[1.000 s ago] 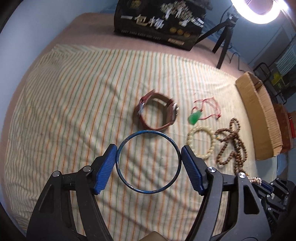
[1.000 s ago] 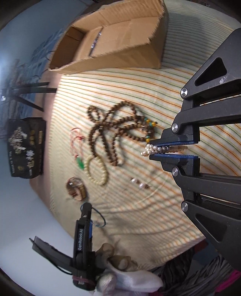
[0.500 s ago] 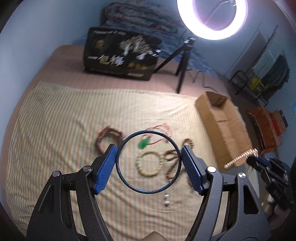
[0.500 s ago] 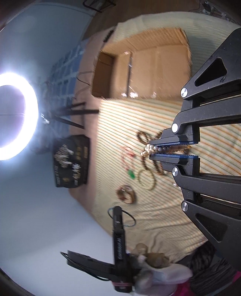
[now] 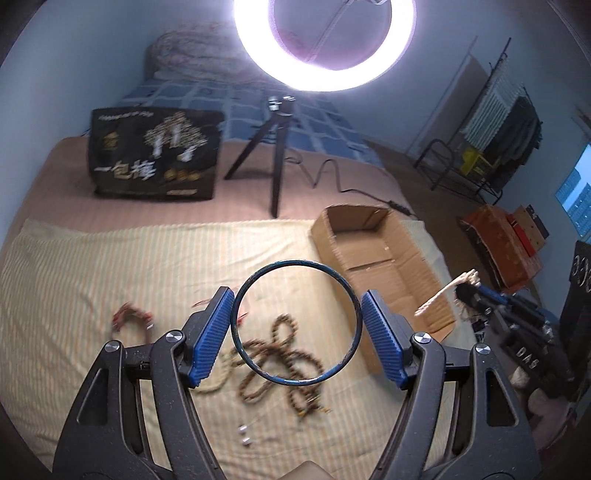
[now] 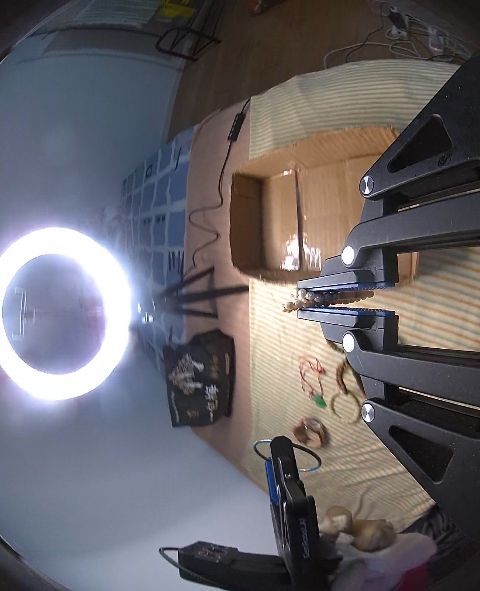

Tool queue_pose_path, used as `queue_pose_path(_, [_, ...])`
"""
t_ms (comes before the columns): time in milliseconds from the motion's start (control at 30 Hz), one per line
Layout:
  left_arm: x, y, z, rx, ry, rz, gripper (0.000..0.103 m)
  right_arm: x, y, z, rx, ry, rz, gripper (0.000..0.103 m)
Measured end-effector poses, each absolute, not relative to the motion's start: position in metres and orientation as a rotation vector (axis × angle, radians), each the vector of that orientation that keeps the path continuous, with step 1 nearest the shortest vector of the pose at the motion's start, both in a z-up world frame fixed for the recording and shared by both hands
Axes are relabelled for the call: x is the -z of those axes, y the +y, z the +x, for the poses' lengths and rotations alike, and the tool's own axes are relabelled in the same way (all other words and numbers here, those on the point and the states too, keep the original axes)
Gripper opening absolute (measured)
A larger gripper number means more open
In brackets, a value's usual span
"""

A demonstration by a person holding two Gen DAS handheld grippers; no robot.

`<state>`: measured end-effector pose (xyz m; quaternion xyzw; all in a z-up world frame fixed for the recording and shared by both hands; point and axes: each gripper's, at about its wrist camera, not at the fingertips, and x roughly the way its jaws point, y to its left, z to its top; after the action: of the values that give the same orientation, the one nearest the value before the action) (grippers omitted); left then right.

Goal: Organize jewelry
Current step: 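Carry pearl necklace in right tool and bangle in left tool to cardboard box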

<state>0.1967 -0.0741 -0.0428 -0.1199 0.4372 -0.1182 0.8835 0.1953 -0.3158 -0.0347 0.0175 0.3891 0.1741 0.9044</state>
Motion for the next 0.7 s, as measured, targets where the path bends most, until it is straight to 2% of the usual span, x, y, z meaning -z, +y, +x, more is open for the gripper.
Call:
queue_pose_path(267, [0.045, -0.12, 0.234, 0.312, 0.902, -0.285, 0.073, 0.044, -0.343, 0.21, -0.276, 0.827, 0.04, 0.006])
queue_pose_path(700, [0.083, -0.185, 0.272, 0.389, 0.984, -0.317, 0.073, 0.074, -0.386, 0.228, -0.181, 0.923, 0.081, 0.006])
